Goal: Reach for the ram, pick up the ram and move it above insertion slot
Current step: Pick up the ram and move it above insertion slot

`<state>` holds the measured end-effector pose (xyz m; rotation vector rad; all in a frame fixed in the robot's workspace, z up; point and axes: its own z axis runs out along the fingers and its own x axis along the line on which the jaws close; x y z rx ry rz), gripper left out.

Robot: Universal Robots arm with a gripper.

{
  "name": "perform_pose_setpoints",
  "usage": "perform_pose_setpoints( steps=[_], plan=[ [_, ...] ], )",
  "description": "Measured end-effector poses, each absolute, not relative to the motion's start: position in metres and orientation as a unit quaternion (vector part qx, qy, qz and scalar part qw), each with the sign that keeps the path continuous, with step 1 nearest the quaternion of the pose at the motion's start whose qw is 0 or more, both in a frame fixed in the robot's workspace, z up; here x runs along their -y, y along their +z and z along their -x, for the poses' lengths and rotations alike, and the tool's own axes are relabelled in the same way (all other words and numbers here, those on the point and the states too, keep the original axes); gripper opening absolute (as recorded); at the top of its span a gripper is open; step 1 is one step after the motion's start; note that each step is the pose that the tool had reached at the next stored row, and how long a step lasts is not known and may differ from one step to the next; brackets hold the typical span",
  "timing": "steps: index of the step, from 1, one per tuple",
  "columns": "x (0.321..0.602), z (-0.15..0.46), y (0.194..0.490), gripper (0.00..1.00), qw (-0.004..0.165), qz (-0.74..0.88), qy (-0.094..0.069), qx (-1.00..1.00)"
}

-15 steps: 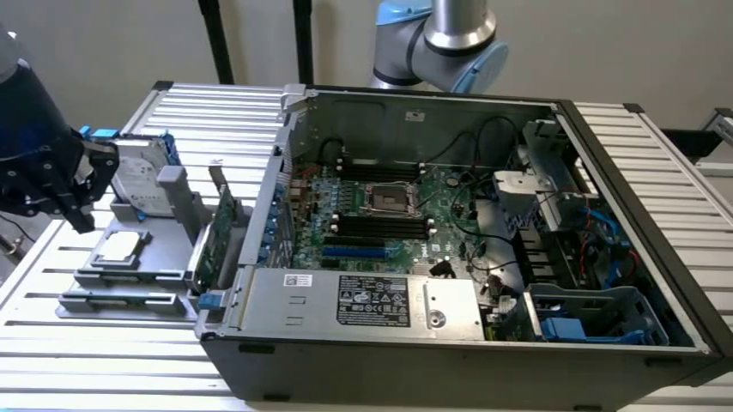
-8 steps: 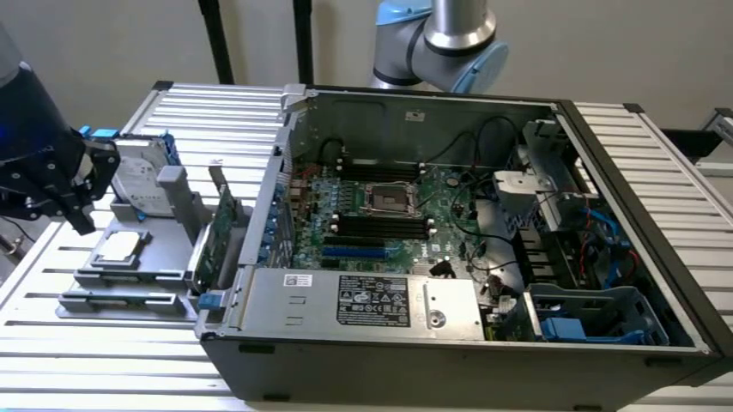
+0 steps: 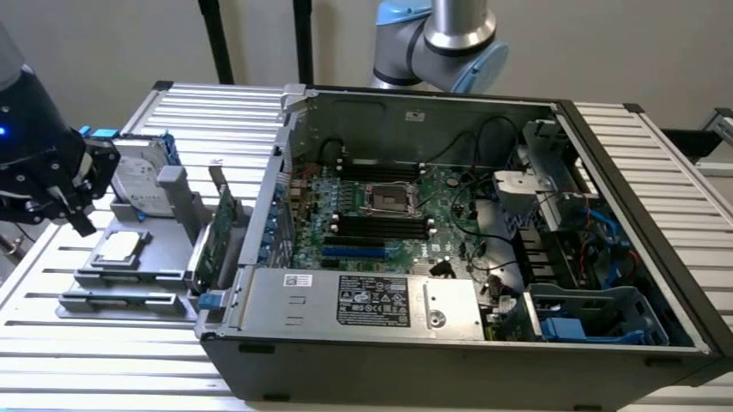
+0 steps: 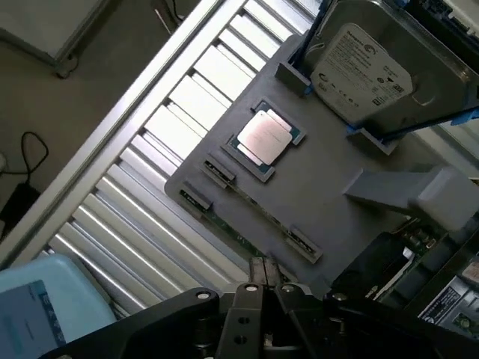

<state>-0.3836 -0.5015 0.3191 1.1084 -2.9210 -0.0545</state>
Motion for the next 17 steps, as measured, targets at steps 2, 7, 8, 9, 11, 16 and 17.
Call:
perform_pose_setpoints(
  steps=[2,7,8,9,11,16,17],
  plan=[
    [0.5015,0.3836,0.3185,0.11,0.009,-0.372,-0.017,0.928],
    [0.5015,0.3836,0.3173,0.11,0.010,-0.414,-0.017,0.910],
    [0.5015,0.3836,0.3171,0.11,0.010,-0.422,-0.017,0.907],
    [0.5015,0.3836,0.3168,0.11,0.010,-0.430,-0.017,0.903],
    [0.5015,0.3835,0.3163,0.11,0.010,-0.446,-0.017,0.895],
    [0.5015,0.3836,0.3153,0.11,0.011,-0.487,-0.016,0.873],
    [0.5015,0.3836,0.3151,0.11,0.011,-0.495,-0.016,0.869]
  ],
)
